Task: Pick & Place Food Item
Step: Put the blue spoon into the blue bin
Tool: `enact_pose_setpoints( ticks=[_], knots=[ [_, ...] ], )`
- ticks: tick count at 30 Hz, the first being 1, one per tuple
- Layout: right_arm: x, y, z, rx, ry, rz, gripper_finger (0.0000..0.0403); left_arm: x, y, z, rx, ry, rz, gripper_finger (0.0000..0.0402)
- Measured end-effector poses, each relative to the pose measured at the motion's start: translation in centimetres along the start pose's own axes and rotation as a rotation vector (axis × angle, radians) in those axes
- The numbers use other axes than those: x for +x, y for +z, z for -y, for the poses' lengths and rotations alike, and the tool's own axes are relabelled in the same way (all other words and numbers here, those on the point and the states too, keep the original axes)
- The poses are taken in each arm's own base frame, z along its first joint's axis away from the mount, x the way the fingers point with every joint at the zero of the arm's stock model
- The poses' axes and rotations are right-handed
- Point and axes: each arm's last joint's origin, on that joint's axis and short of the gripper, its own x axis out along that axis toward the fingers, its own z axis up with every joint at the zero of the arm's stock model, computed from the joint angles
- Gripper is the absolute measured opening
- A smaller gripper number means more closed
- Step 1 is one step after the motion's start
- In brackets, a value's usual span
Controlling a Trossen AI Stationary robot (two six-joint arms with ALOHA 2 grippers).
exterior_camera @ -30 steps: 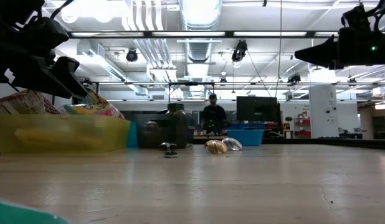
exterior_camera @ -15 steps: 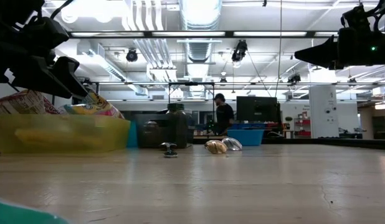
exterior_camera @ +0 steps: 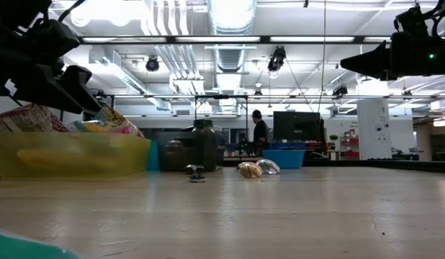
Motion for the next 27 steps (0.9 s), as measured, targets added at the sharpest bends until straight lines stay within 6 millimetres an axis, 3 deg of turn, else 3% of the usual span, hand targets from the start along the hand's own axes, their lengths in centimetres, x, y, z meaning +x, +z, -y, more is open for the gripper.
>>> enact_pose_setpoints(
  ticks=[8, 17, 27],
  knots=[
    [0.0, 0.0, 0.0, 0.0, 0.0, 0.0, 0.0157, 0.0, 0.4, 0.1, -0.058, -0.049, 0.035, 0.0271],
    [0.0, 0.0, 0.0, 0.0, 0.0, 0.0, 0.0157, -0.7, 3.5, -0.6, -0.251, 0.074, 0.36, 0.0271],
    [0.0, 0.0, 0.0, 0.0, -0.001, 0.0, 0.0157, -1.5, 5.2, -1.1, -0.283, 0.095, 0.368, 0.0271]
  ],
)
